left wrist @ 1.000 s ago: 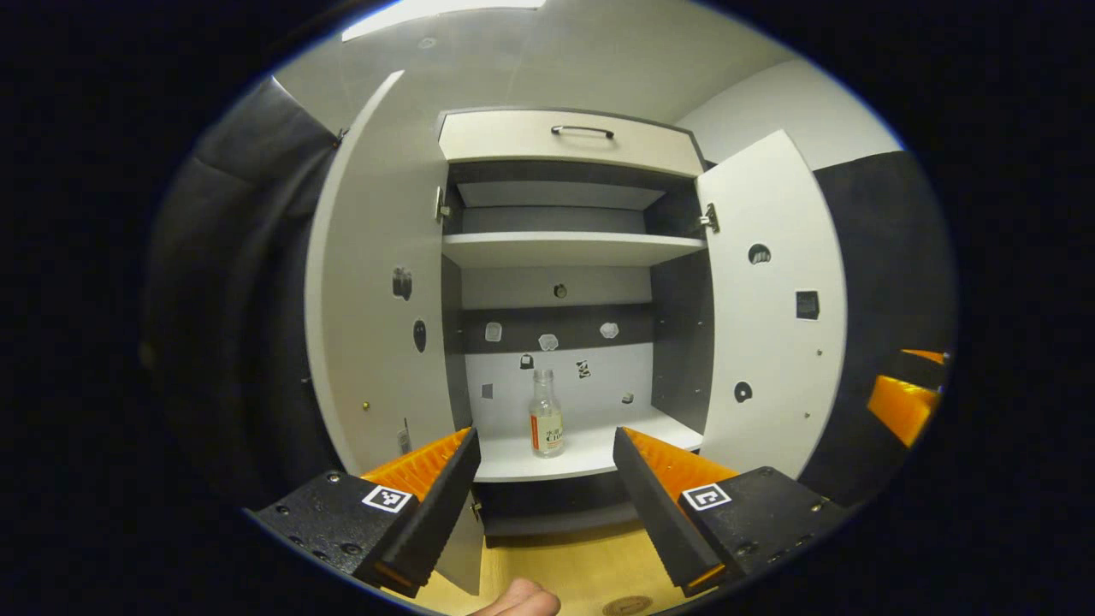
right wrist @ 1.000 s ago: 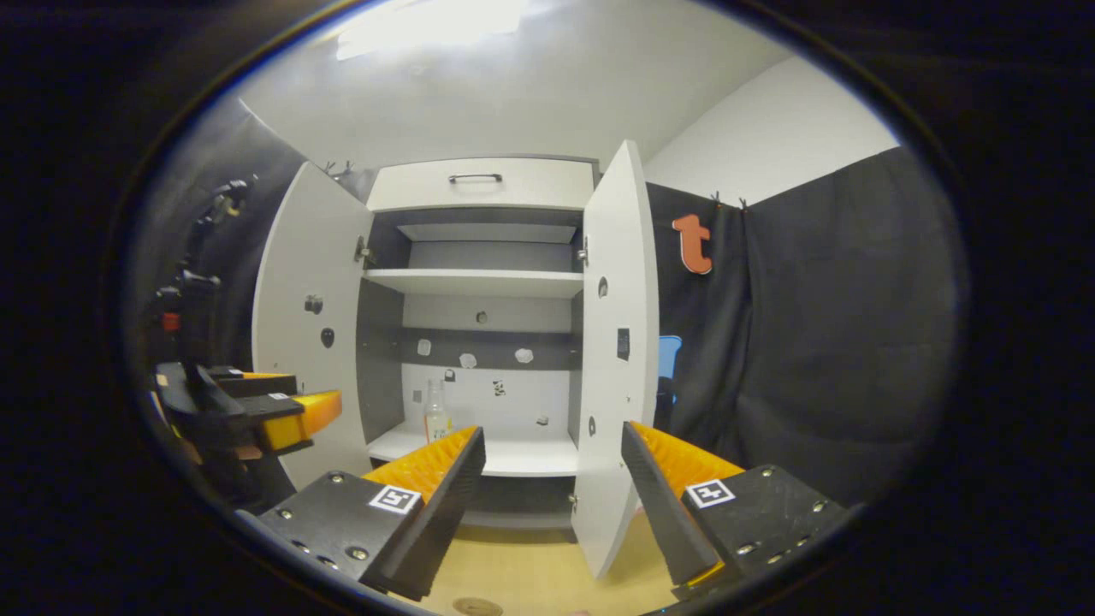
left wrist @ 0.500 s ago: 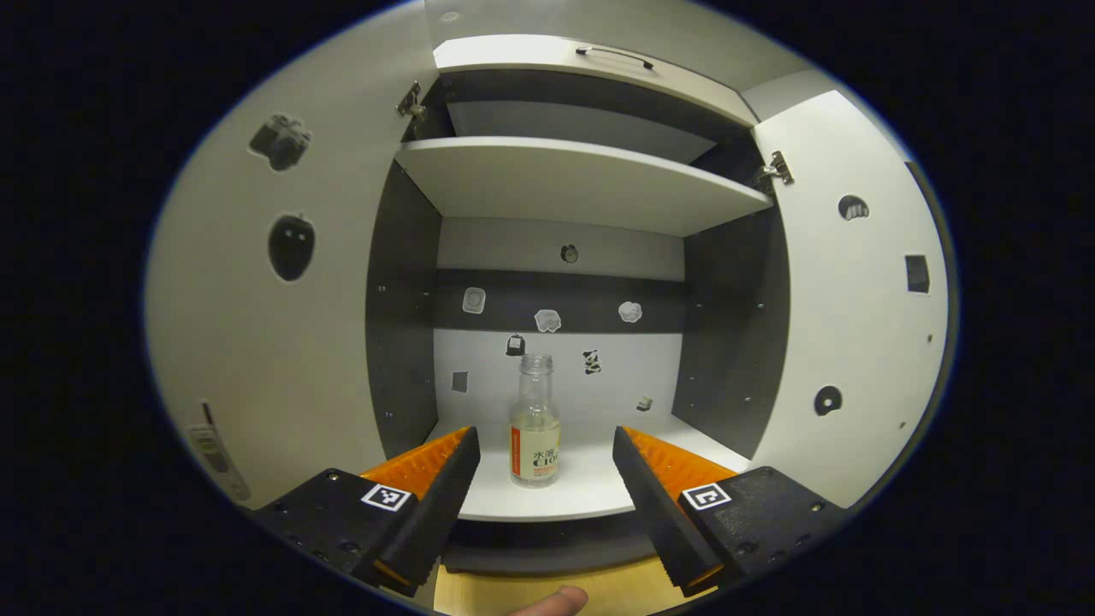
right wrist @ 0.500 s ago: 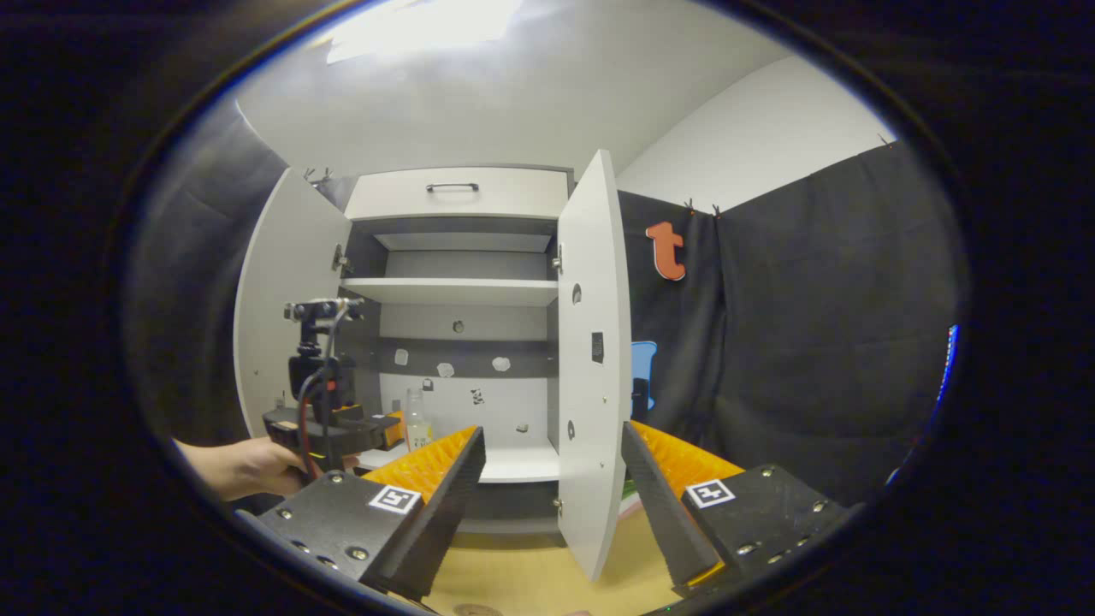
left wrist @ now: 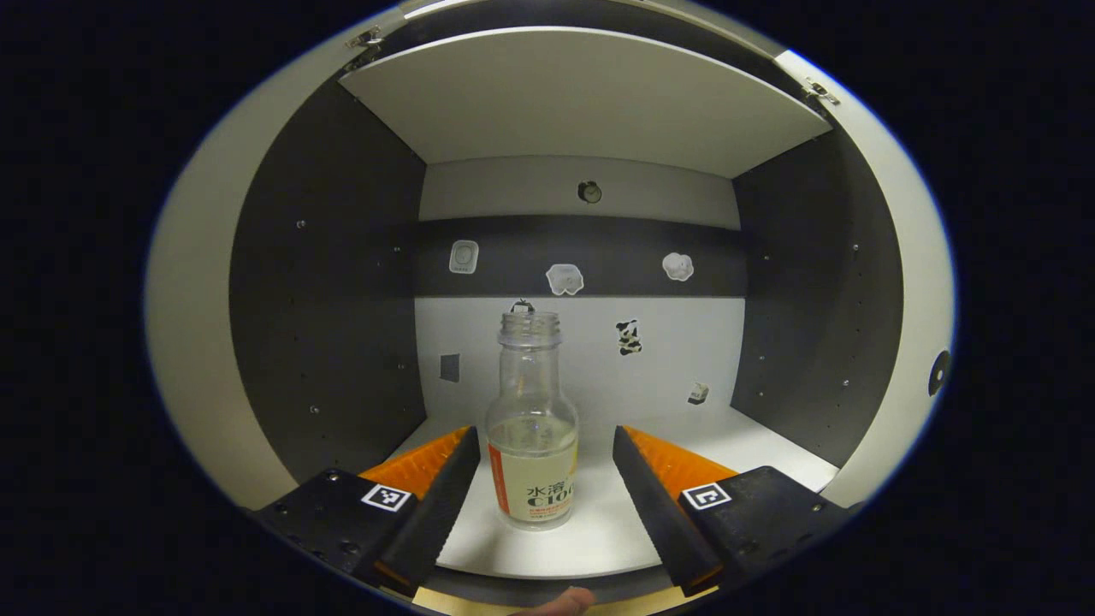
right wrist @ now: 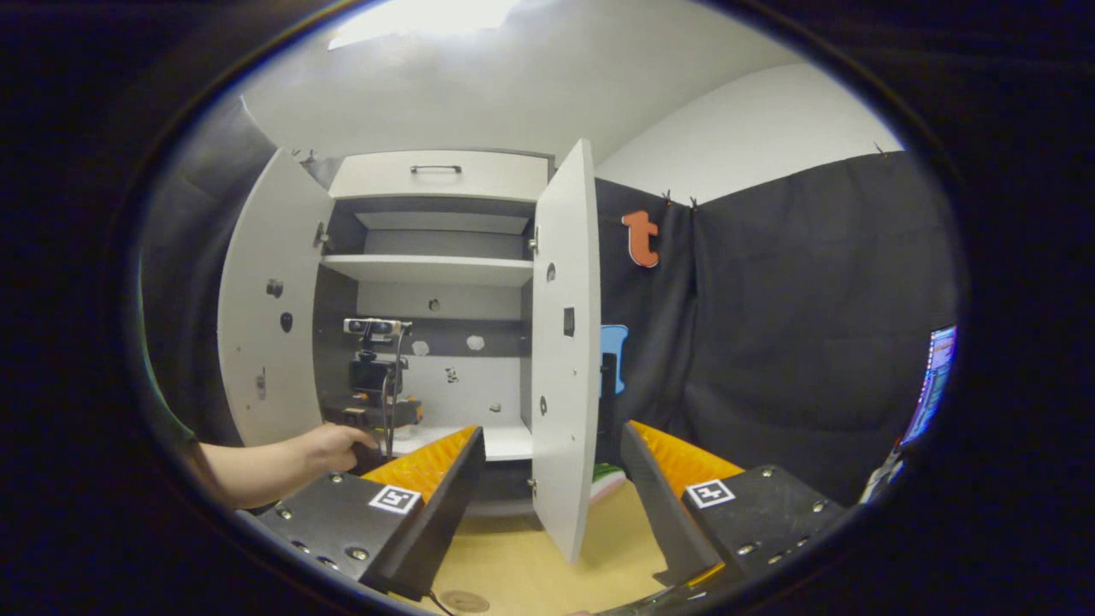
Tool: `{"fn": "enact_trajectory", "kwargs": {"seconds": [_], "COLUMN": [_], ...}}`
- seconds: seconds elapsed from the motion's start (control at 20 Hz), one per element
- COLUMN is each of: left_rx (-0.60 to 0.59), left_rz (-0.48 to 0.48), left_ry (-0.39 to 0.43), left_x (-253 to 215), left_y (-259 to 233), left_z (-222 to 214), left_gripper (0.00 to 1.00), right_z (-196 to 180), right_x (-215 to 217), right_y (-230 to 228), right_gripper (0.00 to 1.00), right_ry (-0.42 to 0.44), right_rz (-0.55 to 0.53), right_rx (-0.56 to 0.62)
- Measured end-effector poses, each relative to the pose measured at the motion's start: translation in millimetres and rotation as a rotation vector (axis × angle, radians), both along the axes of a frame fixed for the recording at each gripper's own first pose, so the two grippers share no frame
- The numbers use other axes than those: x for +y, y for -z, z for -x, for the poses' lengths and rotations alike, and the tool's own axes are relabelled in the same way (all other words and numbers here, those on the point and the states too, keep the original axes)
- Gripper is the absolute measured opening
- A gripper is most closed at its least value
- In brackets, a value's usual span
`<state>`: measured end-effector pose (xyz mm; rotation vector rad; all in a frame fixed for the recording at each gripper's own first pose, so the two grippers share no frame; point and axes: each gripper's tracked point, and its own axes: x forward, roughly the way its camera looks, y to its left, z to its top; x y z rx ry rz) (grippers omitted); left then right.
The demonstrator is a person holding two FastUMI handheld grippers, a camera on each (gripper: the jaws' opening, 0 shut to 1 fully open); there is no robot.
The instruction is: Grasp the bottle in the cabinet with the left hand and place it on the coaster, then close the right door with the right hand and the left door with the left hand.
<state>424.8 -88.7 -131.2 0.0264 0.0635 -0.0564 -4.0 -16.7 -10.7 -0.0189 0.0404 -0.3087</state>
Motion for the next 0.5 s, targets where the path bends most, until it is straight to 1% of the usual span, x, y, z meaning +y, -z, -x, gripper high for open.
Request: {"fn": "enact_trajectory", "kwargs": {"seconds": [0.05,0.1,0.15,0.2,0.35,0.5], "left_rx": [0.002,0.003,-0.004,-0.010,-0.016,-0.007], "left_rz": [-0.007,-0.014,-0.015,-0.018,-0.047,-0.050], "left_ry": [-0.008,-0.021,-0.033,-0.022,-0.038,-0.058], "left_x": [1.8,3.0,3.8,-0.5,-1.3,1.5], "left_y": [0.9,4.5,5.5,5.2,5.8,5.3], "left_z": [-3.7,-8.0,-13.4,-19.1,-28.9,-42.3], "left_gripper": [0.99,0.99,0.99,0.99,0.99,0.99], "right_z": [4.9,10.7,16.1,21.0,33.2,41.3], "right_x": [-3.8,-6.3,-8.4,-11.2,-15.5,-17.3], "right_y": [1.7,4.5,6.6,7.5,5.1,4.9], "right_gripper": [0.93,0.93,0.97,0.97,0.97,0.97], "right_ry": [0.022,0.037,0.054,0.068,0.099,0.116], "right_rz": [-0.005,-0.010,-0.017,-0.022,-0.035,-0.046], "right_rx": [0.006,0.011,0.018,0.020,0.007,-0.004]}}
